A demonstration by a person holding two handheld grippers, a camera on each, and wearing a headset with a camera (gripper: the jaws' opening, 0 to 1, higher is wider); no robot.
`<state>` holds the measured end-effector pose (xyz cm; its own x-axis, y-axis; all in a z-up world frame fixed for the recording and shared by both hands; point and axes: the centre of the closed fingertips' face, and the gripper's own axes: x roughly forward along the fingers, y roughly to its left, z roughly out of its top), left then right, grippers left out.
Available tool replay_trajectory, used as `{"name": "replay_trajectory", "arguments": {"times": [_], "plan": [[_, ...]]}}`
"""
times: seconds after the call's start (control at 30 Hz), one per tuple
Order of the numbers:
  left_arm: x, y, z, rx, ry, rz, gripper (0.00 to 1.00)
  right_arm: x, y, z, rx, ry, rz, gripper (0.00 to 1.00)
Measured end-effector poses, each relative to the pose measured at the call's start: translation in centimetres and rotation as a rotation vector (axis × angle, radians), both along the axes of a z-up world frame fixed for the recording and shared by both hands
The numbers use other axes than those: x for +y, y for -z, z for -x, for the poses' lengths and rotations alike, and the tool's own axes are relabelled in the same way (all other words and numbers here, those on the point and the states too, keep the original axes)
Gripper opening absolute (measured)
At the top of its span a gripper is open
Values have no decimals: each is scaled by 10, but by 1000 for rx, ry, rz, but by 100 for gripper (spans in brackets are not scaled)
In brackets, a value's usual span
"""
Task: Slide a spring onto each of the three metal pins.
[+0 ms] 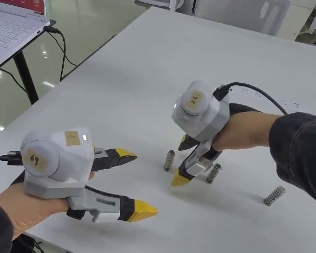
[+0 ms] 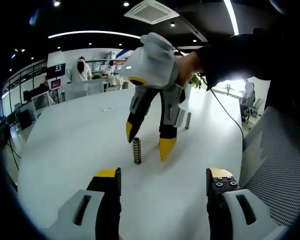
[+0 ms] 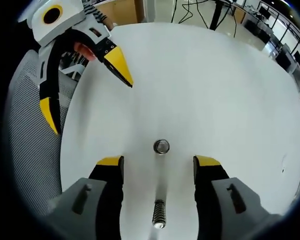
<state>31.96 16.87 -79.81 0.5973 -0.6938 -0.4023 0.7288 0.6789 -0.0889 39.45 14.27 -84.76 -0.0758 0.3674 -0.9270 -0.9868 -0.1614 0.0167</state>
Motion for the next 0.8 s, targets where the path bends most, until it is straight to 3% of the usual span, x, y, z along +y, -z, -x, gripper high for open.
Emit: {"name": "replay_trajectory", "arguments": {"times": [0.33,0.8], "plan": [[-1,-4,0,-3,2,-8,68,-3,-6,-3,-1,43,-84,82],[-1,-8,0,-6,-4,-17,68,-20,-12,-10,7,111,-140,95]]}}
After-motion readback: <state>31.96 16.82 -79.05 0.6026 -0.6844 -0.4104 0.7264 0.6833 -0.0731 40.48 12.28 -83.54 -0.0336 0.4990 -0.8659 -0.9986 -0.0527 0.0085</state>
